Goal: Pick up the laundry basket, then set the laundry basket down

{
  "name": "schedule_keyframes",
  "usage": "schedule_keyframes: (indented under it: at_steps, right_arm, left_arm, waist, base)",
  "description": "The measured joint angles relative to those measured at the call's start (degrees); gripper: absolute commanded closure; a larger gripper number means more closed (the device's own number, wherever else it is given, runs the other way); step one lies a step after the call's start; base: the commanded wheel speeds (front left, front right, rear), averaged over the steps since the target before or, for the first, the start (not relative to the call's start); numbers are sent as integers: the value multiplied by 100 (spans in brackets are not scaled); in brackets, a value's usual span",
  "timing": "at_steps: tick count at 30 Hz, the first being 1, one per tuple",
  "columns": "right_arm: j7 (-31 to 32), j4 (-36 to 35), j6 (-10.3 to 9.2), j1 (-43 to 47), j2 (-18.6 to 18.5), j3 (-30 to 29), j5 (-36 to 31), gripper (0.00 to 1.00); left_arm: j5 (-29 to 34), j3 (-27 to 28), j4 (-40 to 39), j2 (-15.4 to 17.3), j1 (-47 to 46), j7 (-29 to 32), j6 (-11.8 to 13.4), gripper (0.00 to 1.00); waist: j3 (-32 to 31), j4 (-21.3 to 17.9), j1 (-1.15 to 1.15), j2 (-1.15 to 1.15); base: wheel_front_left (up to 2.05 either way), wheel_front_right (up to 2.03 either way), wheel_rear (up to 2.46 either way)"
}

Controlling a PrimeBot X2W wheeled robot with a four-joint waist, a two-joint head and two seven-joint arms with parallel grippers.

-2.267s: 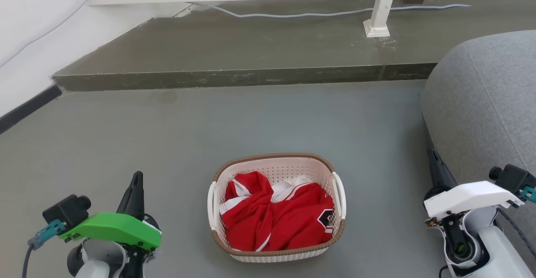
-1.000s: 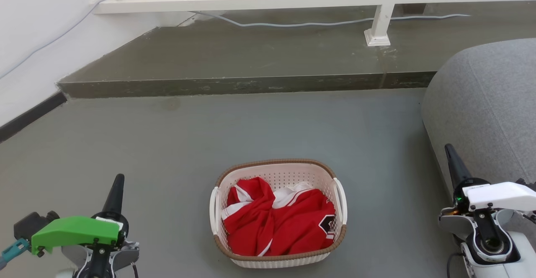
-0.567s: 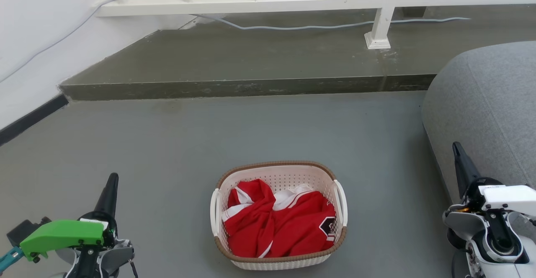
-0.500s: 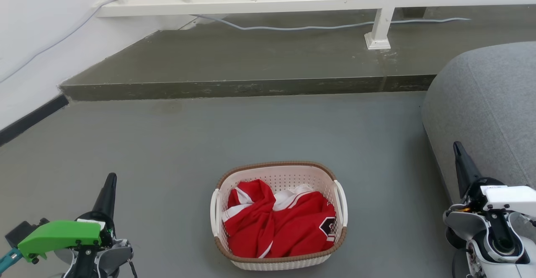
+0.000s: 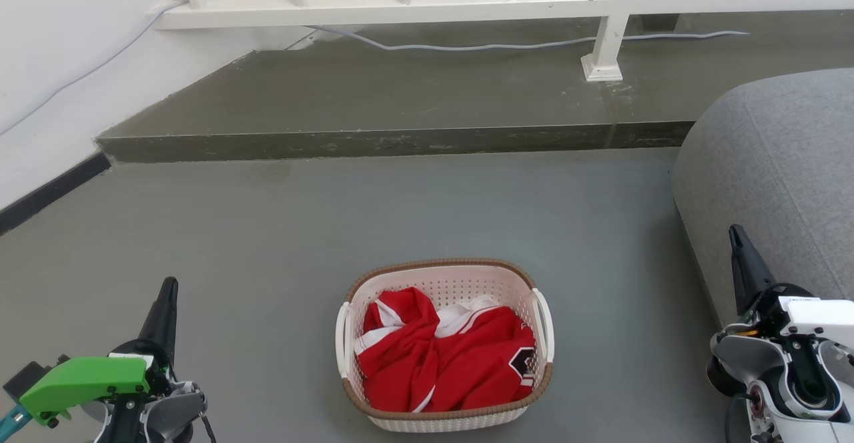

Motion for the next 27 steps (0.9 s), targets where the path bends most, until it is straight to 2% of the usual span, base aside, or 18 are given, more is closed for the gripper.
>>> schedule_keyframes:
  at_steps: [27]
  right_arm:
    - [4,4,0,-2,1,-9,0,100]
  left_arm:
    - [0,9,24,-3,0,25,-1,100]
  waist:
    - [-1,0,0,0]
  base:
    - [0,0,0]
